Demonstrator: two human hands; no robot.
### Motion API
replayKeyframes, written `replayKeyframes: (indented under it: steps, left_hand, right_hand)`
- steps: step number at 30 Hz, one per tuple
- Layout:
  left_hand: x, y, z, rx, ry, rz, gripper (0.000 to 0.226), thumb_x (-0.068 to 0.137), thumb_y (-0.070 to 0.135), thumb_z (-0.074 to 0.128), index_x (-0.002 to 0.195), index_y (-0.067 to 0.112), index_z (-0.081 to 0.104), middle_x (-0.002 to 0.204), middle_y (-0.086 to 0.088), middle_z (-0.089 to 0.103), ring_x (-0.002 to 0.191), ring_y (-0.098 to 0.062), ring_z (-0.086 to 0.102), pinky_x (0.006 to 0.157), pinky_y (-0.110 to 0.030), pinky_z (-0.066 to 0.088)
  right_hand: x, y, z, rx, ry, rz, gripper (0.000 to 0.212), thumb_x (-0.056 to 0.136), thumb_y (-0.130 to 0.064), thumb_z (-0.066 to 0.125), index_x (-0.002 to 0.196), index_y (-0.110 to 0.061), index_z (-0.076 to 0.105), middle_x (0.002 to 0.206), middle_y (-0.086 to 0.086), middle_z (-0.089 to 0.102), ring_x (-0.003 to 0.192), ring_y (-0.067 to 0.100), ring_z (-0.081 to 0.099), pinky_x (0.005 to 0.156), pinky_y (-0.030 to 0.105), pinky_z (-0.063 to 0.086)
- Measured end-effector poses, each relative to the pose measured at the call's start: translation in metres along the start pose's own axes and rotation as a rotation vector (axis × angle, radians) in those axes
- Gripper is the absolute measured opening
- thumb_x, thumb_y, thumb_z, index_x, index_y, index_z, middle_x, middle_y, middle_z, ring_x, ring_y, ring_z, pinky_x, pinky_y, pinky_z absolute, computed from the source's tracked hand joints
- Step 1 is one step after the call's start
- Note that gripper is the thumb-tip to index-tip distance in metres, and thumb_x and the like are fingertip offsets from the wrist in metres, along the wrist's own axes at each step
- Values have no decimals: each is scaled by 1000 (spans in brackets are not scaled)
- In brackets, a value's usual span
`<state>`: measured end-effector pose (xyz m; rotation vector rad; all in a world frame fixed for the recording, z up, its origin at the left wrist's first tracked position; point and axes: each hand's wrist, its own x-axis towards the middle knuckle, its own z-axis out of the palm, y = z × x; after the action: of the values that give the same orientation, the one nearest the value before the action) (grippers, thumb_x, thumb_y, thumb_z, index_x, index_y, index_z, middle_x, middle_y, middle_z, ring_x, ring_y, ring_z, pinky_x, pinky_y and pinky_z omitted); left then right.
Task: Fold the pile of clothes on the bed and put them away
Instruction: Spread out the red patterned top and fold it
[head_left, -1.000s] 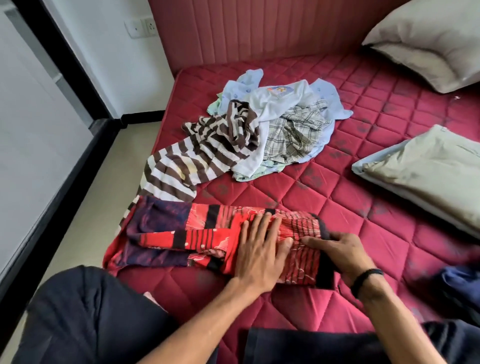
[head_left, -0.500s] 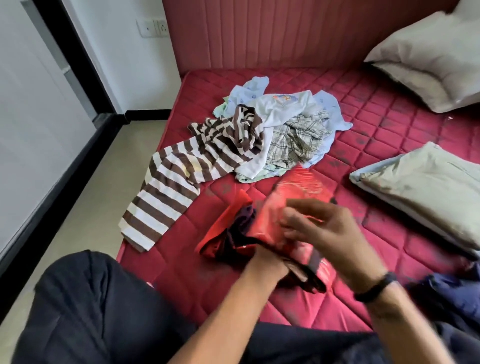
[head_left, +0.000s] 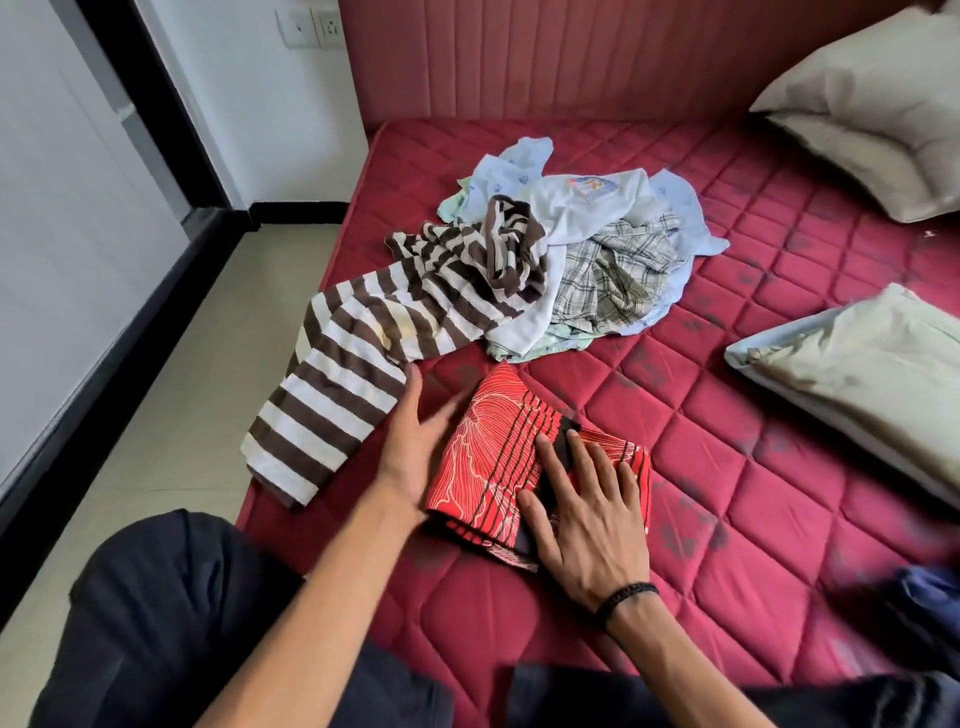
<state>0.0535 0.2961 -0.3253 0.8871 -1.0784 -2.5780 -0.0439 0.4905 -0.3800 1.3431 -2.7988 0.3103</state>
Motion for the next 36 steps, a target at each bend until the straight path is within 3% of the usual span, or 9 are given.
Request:
replayKeyframes:
  steps: [4,7,9,13,16,19,22,27,36]
  left_hand:
    - [-4,21,3,974,233,429,71,89,75,55,144,30,54,149,2,54,126,-10,52,100,-28,46]
    - [2,-21,10,1632,135,852,59,102,65,40,150,32,47,159,4,43,149,-15,32,123,-41,28]
    - [12,-48,-4,1828,107,764,56,106,58,22,155,39,40,167,8,31,158,-17,16,127,-53,17]
    - [24,-52,-19,1833,110,580,66,101,62,6,158,42,33,169,15,23,159,-12,7,125,-55,17]
    - [7,-36,-18,1685,-2,573,72,97,78,18,158,43,31,171,14,15,158,-5,-2,129,-47,7]
    - [-18,-34,-32,1760,-76,705,74,92,80,44,155,43,37,169,11,17,157,-5,1,128,-36,8]
    - [-23,-35,-40,1621,44,790,59,98,69,49,144,34,57,158,10,38,150,-2,24,125,-33,26]
    - [-5,-39,-5,1647,133,1018,48,107,49,44,140,19,62,151,0,53,146,-14,39,122,-39,32]
    - [29,-83,-4,1883,296,821,58,108,59,25,152,28,48,161,0,43,153,-21,31,126,-51,20]
  right_hand:
    - [-1,-5,2,-1,30,-2,74,99,-74,30,161,-35,31,167,6,33,150,34,35,120,57,25]
    - [-8,-1,0,32,79,-104,87,92,-82,38,161,-29,35,168,9,29,152,35,30,121,59,23]
    - [-16,6,-1,47,96,-278,94,86,-84,50,158,-26,41,167,11,30,152,35,31,121,63,22]
    - [-23,13,6,89,288,-463,49,88,-33,70,135,-22,63,144,10,55,125,38,56,106,63,41]
    - [-25,8,4,76,337,-468,35,87,-15,68,122,-17,68,127,8,61,104,35,61,93,53,47]
    - [-38,2,-2,-1,276,-487,35,90,-19,60,125,-21,65,127,7,59,101,32,59,89,51,47]
    - [-43,-1,-2,-69,212,-405,47,87,-23,55,134,-26,60,130,6,59,102,30,56,86,49,47]
    - [-33,0,-6,-5,324,-351,20,86,-20,55,101,-17,68,102,5,59,83,31,55,71,43,43]
    - [-33,11,-19,454,204,-103,14,83,-27,75,92,-27,64,91,-13,55,86,11,55,79,28,49]
